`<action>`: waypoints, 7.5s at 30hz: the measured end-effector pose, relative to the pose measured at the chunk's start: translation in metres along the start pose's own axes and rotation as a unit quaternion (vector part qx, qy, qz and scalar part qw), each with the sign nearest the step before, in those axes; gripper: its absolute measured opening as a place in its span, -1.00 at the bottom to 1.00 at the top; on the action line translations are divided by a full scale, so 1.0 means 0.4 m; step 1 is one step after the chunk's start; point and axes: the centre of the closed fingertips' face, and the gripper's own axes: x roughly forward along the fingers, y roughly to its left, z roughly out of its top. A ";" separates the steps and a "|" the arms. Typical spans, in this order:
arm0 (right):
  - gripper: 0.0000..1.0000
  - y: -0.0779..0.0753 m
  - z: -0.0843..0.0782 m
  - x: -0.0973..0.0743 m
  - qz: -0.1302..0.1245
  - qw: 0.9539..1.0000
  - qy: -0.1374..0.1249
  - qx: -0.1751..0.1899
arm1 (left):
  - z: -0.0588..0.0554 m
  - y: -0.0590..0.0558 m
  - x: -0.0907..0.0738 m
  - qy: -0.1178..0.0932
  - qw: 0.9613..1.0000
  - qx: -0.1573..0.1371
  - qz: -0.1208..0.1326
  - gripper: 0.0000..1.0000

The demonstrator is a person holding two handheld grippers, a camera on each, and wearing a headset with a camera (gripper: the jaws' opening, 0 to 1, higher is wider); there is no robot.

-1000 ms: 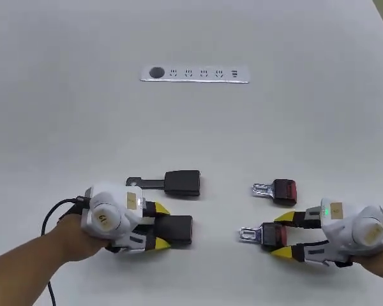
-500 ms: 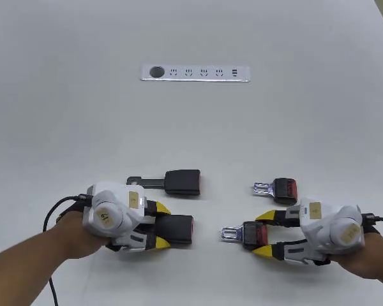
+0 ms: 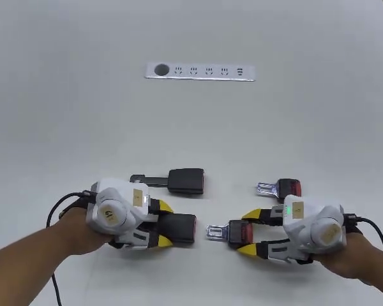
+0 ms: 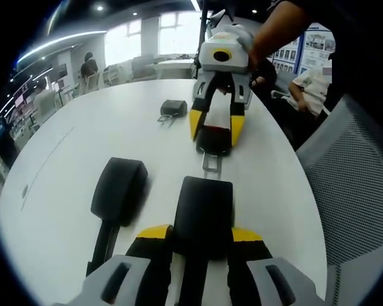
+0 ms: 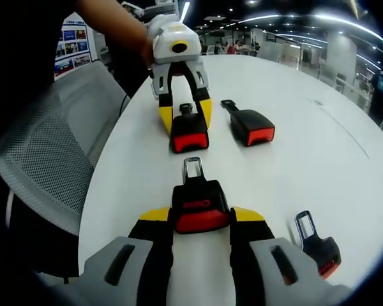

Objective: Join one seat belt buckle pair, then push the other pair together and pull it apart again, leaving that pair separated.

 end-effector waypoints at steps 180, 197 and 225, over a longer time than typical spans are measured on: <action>0.46 -0.034 0.072 -0.133 -0.117 0.988 -0.082 0.060 | 0.105 0.010 -0.106 0.011 0.998 -0.033 0.058 0.67; 0.50 -0.190 0.006 -0.213 -0.131 0.988 -0.052 0.064 | 0.119 0.127 -0.159 0.016 0.997 -0.025 0.074 0.66; 0.33 -0.259 -0.124 -0.169 -0.068 0.993 0.015 0.093 | 0.096 0.194 -0.022 0.007 0.998 -0.066 0.012 0.48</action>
